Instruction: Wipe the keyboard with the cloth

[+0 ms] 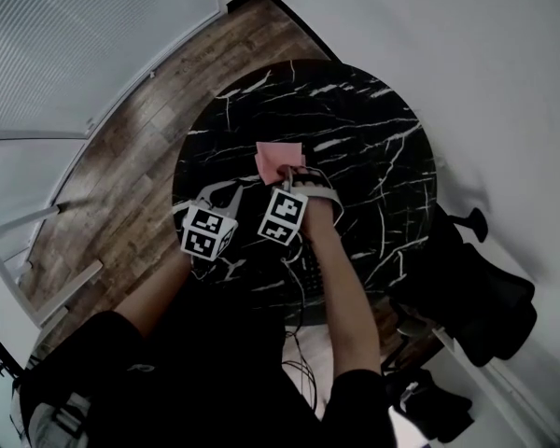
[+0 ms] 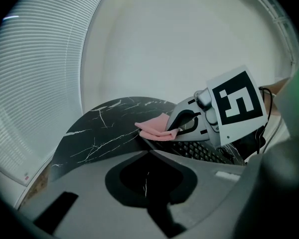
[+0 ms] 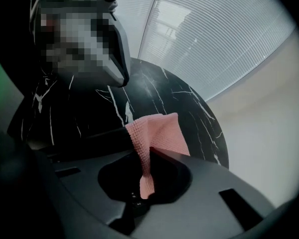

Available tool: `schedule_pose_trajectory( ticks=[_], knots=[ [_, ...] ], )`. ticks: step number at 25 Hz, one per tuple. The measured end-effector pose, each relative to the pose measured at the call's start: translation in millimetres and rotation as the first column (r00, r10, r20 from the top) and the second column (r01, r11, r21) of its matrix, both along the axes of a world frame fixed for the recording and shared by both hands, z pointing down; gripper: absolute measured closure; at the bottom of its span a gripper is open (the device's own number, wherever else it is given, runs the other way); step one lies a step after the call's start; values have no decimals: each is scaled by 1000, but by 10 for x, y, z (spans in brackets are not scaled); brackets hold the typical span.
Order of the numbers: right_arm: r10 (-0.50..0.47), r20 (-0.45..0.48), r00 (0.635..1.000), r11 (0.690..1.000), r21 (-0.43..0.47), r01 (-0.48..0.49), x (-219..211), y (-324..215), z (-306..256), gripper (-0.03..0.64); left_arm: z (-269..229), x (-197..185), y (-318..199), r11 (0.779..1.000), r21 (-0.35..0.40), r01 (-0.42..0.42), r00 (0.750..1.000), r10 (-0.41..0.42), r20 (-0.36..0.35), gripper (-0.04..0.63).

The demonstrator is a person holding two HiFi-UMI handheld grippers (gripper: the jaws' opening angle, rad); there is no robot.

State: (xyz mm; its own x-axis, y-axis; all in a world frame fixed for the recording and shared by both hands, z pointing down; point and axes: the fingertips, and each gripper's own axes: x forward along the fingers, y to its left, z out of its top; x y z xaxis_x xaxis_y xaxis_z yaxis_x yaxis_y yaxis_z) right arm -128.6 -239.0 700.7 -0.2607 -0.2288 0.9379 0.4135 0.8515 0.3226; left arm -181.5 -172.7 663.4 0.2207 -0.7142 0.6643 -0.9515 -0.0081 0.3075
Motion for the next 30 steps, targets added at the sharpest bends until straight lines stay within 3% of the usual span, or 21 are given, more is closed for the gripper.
schedule_pose_trajectory(
  ticks=[17,30],
  knots=[
    [6,-58,998,996,-88,-11,654,667,21,611,10,457,426,1000,-9,-23,1000,23,10,597],
    [40,-115,993,986,-158,-58,1386,1276,43,611,2,967,791,998,-3,-66,998,66,9,597]
  ],
)
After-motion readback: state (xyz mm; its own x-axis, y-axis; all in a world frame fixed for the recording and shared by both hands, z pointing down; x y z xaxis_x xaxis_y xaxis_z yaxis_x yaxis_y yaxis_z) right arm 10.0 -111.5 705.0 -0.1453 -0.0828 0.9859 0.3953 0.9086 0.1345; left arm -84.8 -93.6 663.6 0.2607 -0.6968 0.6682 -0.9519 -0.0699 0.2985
